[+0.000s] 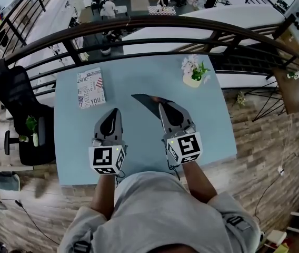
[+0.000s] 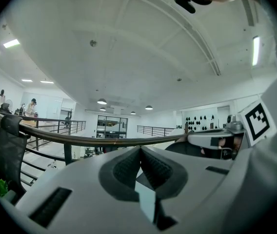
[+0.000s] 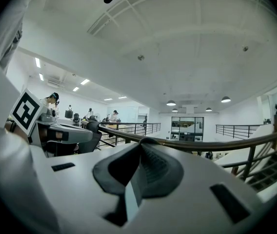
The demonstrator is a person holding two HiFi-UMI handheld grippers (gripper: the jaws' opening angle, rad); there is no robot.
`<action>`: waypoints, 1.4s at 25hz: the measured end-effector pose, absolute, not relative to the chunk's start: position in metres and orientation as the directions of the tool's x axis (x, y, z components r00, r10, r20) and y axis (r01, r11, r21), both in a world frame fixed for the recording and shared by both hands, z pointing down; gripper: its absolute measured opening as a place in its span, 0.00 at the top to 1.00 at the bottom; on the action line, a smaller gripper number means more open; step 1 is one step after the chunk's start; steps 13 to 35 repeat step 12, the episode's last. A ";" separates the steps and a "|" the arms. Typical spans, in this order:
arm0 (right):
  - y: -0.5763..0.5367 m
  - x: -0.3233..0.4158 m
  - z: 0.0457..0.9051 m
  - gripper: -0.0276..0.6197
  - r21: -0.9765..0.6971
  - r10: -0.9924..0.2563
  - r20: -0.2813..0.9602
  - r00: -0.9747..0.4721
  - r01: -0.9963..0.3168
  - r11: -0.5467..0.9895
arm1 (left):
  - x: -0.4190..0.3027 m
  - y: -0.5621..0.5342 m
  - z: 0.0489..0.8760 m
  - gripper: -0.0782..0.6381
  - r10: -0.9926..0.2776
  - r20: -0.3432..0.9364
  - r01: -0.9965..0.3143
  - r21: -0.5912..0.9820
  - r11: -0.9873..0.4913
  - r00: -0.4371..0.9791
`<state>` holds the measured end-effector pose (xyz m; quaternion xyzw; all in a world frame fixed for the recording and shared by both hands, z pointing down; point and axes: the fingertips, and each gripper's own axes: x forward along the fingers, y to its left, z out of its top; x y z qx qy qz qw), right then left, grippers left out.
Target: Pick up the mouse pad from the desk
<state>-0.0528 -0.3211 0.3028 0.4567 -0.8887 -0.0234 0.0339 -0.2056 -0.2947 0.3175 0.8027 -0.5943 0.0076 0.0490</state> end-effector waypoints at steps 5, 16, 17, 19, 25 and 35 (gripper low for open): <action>-0.323 -0.051 0.305 0.93 0.067 -0.809 0.041 -0.587 -0.806 0.588 | -0.202 -0.297 0.321 0.87 -0.954 0.077 -0.956 0.071 -0.283 0.289; -0.330 -0.047 0.310 0.93 0.055 -0.801 0.050 -0.597 -0.799 0.599 | -0.197 -0.302 0.325 0.87 -0.956 0.090 -0.959 0.078 -0.273 0.279; -0.330 -0.047 0.310 0.93 0.055 -0.801 0.050 -0.597 -0.799 0.599 | -0.197 -0.302 0.325 0.87 -0.956 0.090 -0.959 0.078 -0.273 0.279; -0.330 -0.047 0.310 0.93 0.055 -0.801 0.050 -0.597 -0.799 0.599 | -0.197 -0.302 0.325 0.87 -0.956 0.090 -0.959 0.078 -0.273 0.279; -0.330 -0.047 0.310 0.93 0.055 -0.801 0.050 -0.597 -0.799 0.599 | -0.197 -0.302 0.325 0.87 -0.956 0.090 -0.959 0.078 -0.273 0.279; -0.330 -0.047 0.310 0.93 0.055 -0.801 0.050 -0.597 -0.799 0.599 | -0.197 -0.302 0.325 0.87 -0.956 0.090 -0.959 0.078 -0.273 0.279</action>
